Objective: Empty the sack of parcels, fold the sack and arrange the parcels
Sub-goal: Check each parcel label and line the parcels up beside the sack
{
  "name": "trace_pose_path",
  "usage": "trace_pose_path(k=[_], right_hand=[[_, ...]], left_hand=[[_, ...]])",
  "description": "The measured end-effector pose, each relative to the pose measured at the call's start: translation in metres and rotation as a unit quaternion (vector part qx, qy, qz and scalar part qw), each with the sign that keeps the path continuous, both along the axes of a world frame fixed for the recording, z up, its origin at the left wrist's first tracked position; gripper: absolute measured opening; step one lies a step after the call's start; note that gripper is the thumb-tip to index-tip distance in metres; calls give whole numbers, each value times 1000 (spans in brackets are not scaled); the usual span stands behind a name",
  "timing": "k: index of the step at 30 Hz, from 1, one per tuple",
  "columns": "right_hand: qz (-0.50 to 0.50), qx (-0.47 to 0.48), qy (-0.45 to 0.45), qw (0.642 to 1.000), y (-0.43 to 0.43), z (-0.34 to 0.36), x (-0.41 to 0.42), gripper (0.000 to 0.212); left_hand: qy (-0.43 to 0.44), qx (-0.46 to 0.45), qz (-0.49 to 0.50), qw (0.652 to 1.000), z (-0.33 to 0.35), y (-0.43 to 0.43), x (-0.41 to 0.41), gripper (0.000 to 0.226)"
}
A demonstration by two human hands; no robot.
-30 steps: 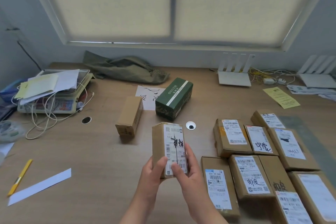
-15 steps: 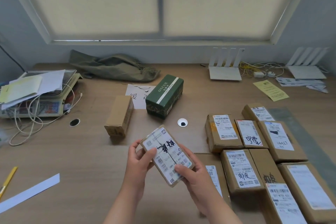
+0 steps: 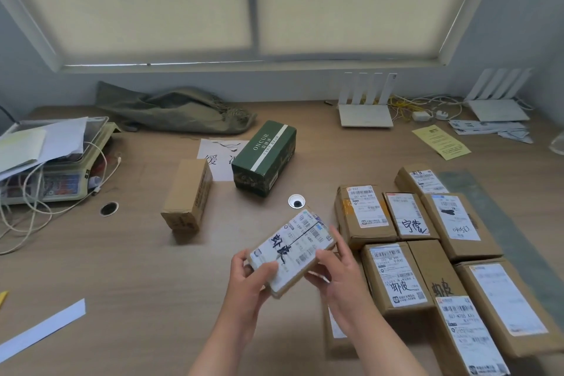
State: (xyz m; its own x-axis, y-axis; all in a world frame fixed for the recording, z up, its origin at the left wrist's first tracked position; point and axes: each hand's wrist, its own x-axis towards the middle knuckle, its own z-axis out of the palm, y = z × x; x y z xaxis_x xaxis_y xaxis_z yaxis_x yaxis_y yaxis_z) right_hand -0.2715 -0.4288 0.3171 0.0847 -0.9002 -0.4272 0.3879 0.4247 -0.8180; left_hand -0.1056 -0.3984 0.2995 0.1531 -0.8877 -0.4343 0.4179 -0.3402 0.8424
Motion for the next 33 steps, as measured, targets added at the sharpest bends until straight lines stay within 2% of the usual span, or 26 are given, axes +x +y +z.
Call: trace_pose_path(k=[2, 7, 11, 15, 20, 24, 27, 31, 33], right_hand=[[-24, 7, 28, 999, -8, 1, -3, 55], [-51, -18, 120, 991, -26, 0, 0, 26], [-19, -70, 229, 971, -43, -13, 2, 33], [35, -105, 371, 922, -69, -29, -11, 39], [80, -112, 497, 857, -109, -49, -23, 33], [105, -128, 600, 783, -136, -64, -26, 34], [146, -109, 627, 757, -149, -81, -24, 22], [186, -72, 627, 753, -154, -95, -20, 26], [231, -67, 647, 723, -155, -97, -17, 27]], left_hand=[[-36, 10, -13, 999, -1, -7, 0, 60], [-85, 2, -48, 995, -10, -32, -16, 50], [-67, 2, -65, 996, -19, -57, -34, 47], [-104, 28, -67, 992, -32, -84, -47, 46], [-135, 46, -65, 988, -54, -123, -55, 38], [-187, 59, -74, 978, -77, -151, -60, 38], [-216, 76, -81, 970, -97, -165, -64, 44], [-218, 84, -84, 969, -126, -175, -67, 60], [-239, 85, -93, 963, -134, -176, -69, 63]])
